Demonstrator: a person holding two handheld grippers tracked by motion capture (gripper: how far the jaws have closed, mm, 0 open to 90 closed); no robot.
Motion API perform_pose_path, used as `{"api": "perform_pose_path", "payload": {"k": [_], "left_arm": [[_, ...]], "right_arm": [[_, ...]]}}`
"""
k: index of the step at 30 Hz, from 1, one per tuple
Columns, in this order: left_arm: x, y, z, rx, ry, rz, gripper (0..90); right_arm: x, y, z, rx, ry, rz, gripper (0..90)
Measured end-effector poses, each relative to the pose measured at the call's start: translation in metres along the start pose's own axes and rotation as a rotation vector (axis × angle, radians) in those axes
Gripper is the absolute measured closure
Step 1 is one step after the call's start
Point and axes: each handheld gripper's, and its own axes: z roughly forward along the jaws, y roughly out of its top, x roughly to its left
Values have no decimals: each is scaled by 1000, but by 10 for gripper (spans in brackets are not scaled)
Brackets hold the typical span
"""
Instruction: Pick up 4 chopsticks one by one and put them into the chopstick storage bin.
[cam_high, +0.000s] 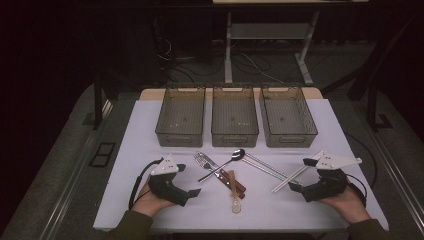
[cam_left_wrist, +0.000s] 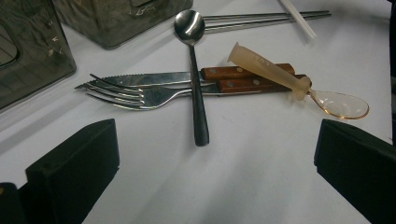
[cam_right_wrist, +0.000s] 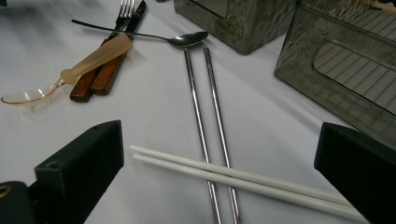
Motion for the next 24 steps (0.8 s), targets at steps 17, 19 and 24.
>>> {"api": "perform_pose_path", "payload": {"k": [17, 19, 24], "left_arm": [[0, 0, 0, 1, 1, -1, 0], [0, 0, 0, 2, 1, -1, 0], [0, 0, 0, 3, 1, -2, 0]], "right_arm": [[-12, -1, 6, 56, 82, 5, 270], [-12, -1, 8, 73, 102, 0, 347], [-12, -2, 13, 108, 133, -3, 534]]}}
